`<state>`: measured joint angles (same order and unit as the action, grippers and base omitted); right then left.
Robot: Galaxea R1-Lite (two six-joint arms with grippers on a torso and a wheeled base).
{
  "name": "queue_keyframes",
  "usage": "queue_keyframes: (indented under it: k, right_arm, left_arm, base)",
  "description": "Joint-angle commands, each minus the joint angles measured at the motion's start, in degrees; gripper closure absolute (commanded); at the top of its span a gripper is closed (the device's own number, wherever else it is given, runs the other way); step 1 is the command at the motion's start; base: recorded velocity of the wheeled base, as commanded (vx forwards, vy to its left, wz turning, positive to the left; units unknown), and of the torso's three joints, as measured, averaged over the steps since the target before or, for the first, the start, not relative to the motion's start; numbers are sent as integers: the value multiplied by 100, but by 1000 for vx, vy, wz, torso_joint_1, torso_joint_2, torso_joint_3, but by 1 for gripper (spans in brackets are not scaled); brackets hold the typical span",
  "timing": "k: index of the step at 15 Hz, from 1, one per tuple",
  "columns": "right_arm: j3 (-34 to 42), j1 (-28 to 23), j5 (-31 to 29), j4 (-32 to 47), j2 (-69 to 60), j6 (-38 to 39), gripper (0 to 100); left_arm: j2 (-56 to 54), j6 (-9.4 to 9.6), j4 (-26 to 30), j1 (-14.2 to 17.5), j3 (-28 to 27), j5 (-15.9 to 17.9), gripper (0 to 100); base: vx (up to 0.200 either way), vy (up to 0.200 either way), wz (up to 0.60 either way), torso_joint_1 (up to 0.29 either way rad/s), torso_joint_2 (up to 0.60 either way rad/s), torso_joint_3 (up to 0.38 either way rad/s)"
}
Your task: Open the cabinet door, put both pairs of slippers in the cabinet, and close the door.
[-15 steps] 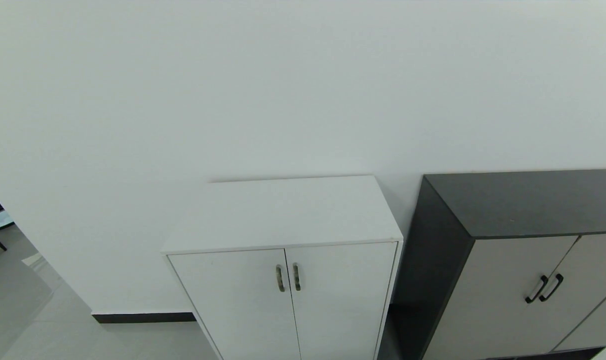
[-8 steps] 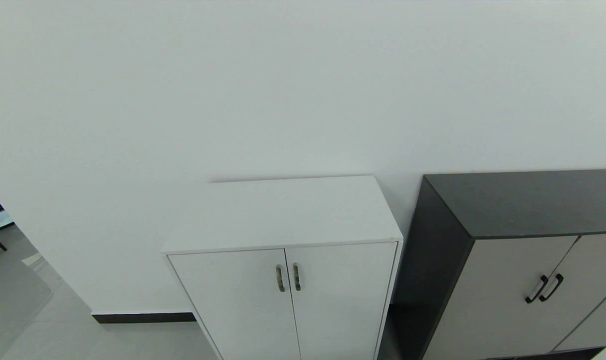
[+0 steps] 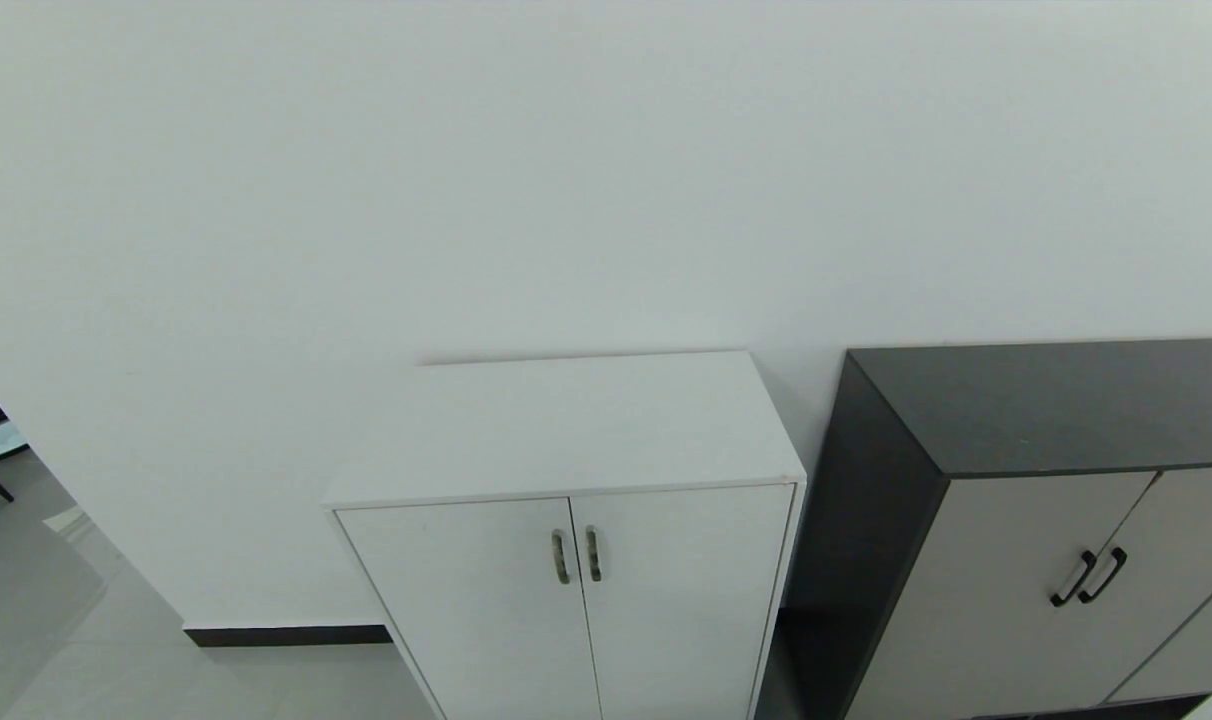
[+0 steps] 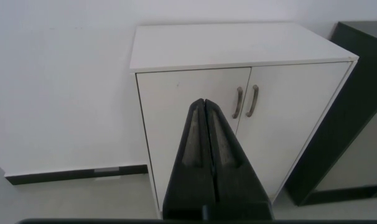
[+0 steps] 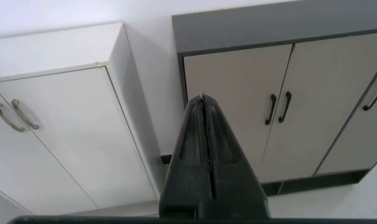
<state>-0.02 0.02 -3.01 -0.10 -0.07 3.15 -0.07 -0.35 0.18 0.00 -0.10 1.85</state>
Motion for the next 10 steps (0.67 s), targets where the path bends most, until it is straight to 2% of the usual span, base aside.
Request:
queue_keyframes:
  k: [1,10]
  right_arm:
    - [2,-2,11,1,7,2,100]
    - [2,-2,20,1,7,-51,100]
  left_arm:
    - [7,0,-1,0,1,-1,100]
    - [7,0,-1,0,1,-1,100]
  base:
    - [0,0,0,0,0,0]
    - [0,0,0,0,0,0]
